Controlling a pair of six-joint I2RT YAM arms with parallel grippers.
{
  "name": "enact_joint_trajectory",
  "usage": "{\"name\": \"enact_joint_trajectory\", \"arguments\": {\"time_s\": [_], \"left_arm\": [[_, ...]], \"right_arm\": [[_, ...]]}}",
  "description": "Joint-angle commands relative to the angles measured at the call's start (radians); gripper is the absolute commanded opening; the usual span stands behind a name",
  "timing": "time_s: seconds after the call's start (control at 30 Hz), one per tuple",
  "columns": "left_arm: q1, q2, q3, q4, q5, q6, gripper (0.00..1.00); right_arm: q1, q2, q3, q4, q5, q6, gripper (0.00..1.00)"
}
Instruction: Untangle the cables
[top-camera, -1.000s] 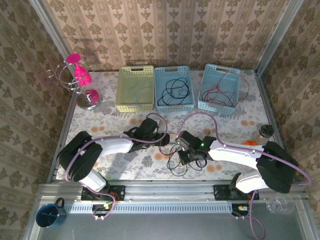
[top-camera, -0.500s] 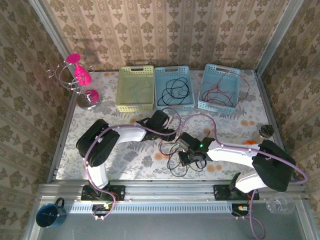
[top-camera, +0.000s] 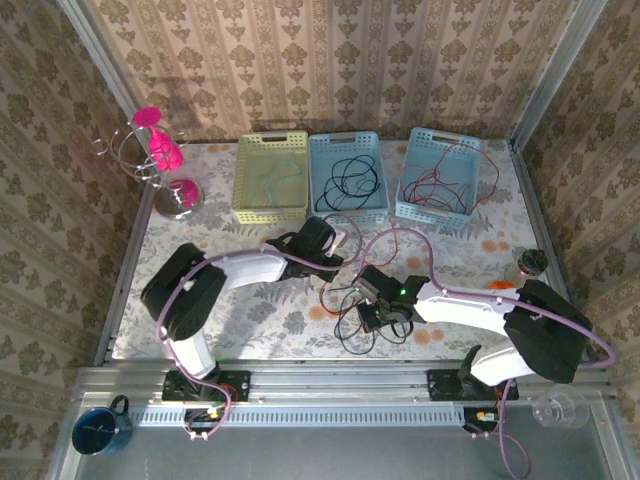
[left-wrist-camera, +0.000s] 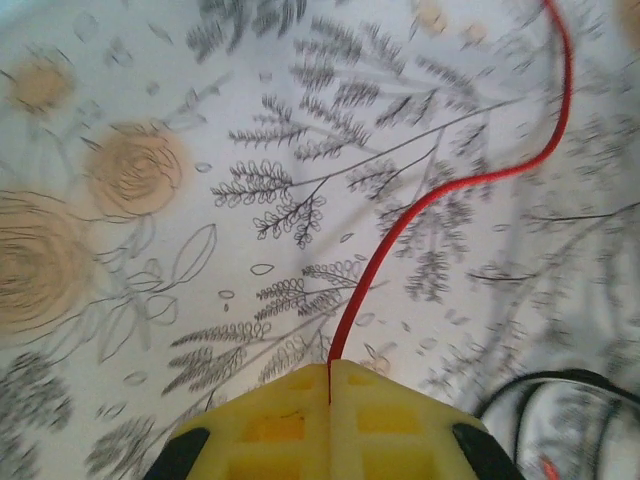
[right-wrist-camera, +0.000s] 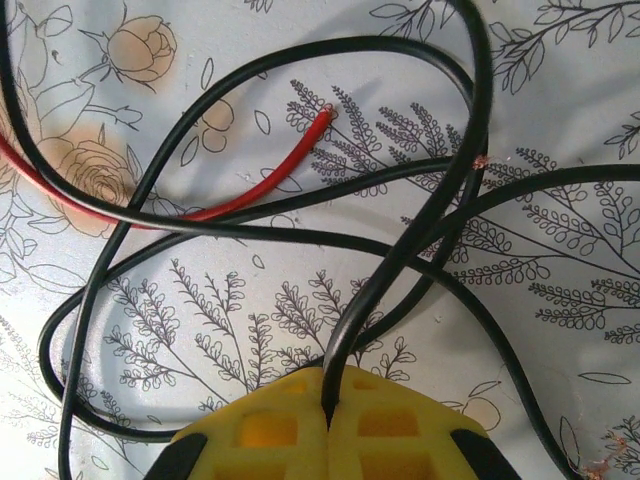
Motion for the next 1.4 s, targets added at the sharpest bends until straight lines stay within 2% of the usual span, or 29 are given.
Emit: {"name": "enact_joint_trajectory", "arguments": {"time_s": [0.0, 0.03, 0.1, 0.13, 0.17, 0.37, 0.5, 0.6, 0.7, 0.77, 0.93, 1.03, 1.13, 1.2, 1.3, 1.37], "left_arm": [[0.006, -0.16, -0.014, -0.053, -0.054, 0.01, 0.0], [0.01, -0.206, -0.026, -0.052, -0.066, 0.001, 0.0], [0.02, -0.287, -0.049, -0.054, -0.08, -0.017, 0.0], [0.024, -0.329, -0.059, -0.062, -0.09, -0.025, 0.0], [0.026, -0.373, -0.069, -0.071, -0.105, -0.031, 0.0], [0.037, -0.614, -0.19, -0.013, -0.151, -0.071, 0.0], [0.042, -0.728, -0.273, 0.065, -0.141, -0.099, 0.0], [0.041, -0.785, -0.34, 0.151, -0.125, -0.136, 0.0], [0.037, -0.83, -0.405, 0.225, -0.123, -0.18, 0.0], [0.035, -0.854, -0.427, 0.237, -0.126, -0.199, 0.0], [0.016, -0.892, -0.44, 0.238, -0.135, -0.195, 0.0], [0.005, -0.899, -0.442, 0.238, -0.135, -0.195, 0.0], [-0.012, -0.898, -0.45, 0.245, -0.14, -0.195, 0.0], [-0.018, -0.895, -0.458, 0.249, -0.139, -0.197, 0.0], [-0.023, -0.898, -0.476, 0.256, -0.148, -0.212, 0.0], [-0.023, -0.906, -0.501, 0.274, -0.154, -0.222, 0.0]], "right_arm": [[0.004, -0.008, 0.004, -0.014, 0.03, 0.018, 0.07], [0.004, -0.009, 0.006, -0.016, 0.034, 0.018, 0.14], [0.004, -0.009, 0.016, -0.035, 0.045, 0.021, 0.43], [0.004, -0.047, 0.024, -0.054, 0.056, 0.021, 0.51], [0.004, -0.066, 0.032, -0.079, 0.067, 0.021, 0.54], [0.004, -0.291, 0.135, -0.223, 0.09, -0.01, 0.61], [-0.014, -0.346, 0.237, -0.22, 0.083, -0.034, 0.65], [-0.055, -0.311, 0.296, -0.115, 0.036, 0.003, 0.68], [-0.089, -0.271, 0.315, 0.05, -0.043, 0.121, 0.73], [-0.096, -0.239, 0.317, 0.172, -0.079, 0.211, 0.76], [-0.102, -0.123, 0.337, 0.351, -0.152, 0.373, 0.78], [-0.102, -0.028, 0.378, 0.372, -0.182, 0.424, 0.77], [-0.103, 0.05, 0.389, 0.469, -0.229, 0.454, 0.71], [-0.102, 0.08, 0.41, 0.489, -0.247, 0.453, 0.55], [-0.1, 0.08, 0.424, 0.476, -0.243, 0.448, 0.19], [-0.099, 0.062, 0.422, 0.452, -0.222, 0.432, 0.05]]}}
